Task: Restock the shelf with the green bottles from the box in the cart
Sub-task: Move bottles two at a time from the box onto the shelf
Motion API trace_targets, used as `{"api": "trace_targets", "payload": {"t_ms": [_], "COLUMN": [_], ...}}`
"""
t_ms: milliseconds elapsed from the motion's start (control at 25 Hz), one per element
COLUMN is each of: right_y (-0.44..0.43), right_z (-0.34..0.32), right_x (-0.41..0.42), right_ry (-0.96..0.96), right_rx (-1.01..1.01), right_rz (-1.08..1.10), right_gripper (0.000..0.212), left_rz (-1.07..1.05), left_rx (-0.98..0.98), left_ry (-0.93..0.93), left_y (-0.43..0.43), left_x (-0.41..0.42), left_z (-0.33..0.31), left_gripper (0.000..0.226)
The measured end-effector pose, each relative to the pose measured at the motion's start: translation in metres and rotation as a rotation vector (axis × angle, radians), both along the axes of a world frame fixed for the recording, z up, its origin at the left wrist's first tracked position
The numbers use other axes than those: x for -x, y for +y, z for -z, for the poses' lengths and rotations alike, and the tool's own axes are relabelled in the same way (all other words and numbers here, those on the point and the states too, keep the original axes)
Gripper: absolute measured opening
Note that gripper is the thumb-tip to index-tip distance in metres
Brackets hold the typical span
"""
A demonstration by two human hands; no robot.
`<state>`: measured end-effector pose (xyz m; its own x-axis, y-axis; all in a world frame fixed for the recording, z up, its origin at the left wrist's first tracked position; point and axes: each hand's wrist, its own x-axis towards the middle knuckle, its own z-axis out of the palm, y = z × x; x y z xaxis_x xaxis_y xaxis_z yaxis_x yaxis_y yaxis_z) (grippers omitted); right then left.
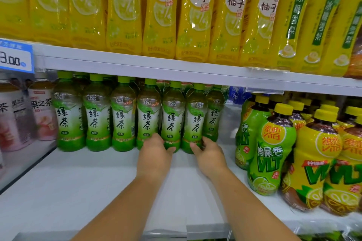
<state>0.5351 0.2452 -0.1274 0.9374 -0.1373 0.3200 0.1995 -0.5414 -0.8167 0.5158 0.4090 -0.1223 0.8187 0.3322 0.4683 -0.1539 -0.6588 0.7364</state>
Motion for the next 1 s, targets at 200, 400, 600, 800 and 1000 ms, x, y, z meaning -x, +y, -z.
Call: {"api": "trace_targets", "payload": {"t_ms": [200,400,600,800,1000], "right_y": [-0.001,0.000,0.000,0.002,-0.008], "right_z": [0.000,-0.006,-0.017,-0.030,-0.039], "right_x": [-0.001,-0.001,0.029,0.077,0.128], "right_ry": [0.015,0.035,0.080,0.163,0.353], "right_rx": [0.046,0.038,-0.019,-0.070,-0.122], "right_rz": [0.010,0.030,-0.005,-0.081,-0.103], "right_gripper": [0.031,0.038,0.039,0.033,0.047], "left_rz": [-0.019,0.061,0.231,0.281,0.302], "left_rx": [-0.031,0.095,0.217,0.338,0.331], "left_ry": [-0.001,0.015,0.122,0.280,0.488], "left_y": [-0.001,0.001,0.000,0.001,0.001], "left_x": [-0.001,0.003,0.029,0.064,0.114], "left_z": [0.001,-0.002,-0.008,-0.020,-0.035], "left_gripper": [0.033,0.030,0.041,0.064,0.059]}}
